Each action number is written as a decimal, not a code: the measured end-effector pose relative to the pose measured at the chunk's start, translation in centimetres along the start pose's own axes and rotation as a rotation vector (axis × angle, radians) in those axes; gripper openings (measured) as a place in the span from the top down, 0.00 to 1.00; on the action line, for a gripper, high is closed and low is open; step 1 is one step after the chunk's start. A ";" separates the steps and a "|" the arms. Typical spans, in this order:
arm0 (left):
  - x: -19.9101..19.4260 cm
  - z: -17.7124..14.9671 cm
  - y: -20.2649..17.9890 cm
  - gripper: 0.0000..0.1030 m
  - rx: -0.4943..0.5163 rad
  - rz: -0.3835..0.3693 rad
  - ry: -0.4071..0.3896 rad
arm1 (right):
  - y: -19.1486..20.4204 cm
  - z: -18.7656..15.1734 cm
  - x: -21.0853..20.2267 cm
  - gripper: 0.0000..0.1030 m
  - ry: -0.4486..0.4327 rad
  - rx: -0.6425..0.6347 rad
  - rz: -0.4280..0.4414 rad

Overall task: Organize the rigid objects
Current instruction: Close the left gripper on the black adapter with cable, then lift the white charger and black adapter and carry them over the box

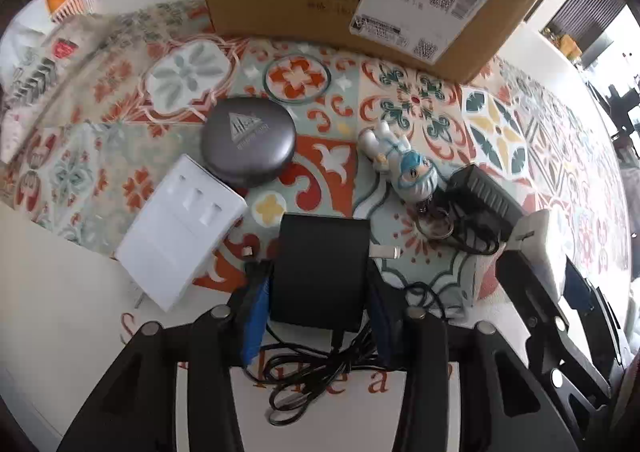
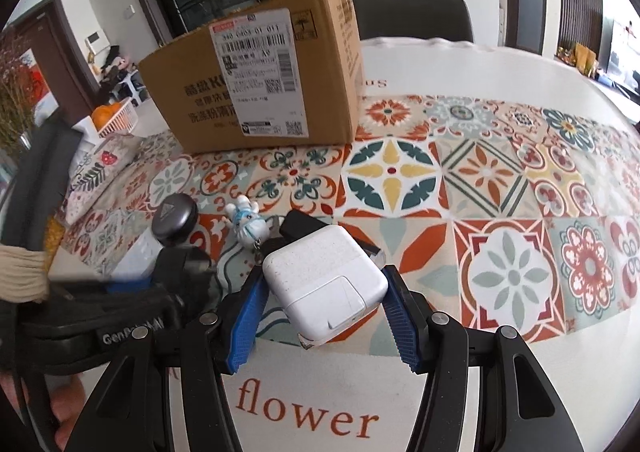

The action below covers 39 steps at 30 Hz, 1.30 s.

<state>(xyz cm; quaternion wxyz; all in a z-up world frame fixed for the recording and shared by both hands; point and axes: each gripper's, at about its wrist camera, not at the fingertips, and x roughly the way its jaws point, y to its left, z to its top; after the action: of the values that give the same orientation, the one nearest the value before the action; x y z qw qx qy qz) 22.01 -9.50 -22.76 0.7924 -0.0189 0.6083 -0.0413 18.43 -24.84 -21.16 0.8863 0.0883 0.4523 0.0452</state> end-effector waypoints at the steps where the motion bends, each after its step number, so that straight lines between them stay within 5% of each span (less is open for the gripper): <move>1: 0.4 -0.1 -0.1 0.60 0.013 0.010 -0.003 | 0.0 0.0 0.0 0.44 -0.004 0.005 0.011; 19: -1.9 -2.2 0.1 0.61 0.034 -0.058 -0.076 | 0.8 0.3 -2.8 0.44 -0.021 -0.016 -0.023; 39: -14.7 1.1 3.8 0.61 0.067 -0.067 -0.336 | 6.3 5.1 -9.4 0.44 -0.162 -0.083 -0.050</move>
<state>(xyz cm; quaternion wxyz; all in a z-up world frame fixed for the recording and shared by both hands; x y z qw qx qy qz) 19.43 -4.48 -8.61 0.8814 -0.0193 0.4645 -0.0840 17.05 -20.77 -9.49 0.9237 0.0435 0.3790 0.0343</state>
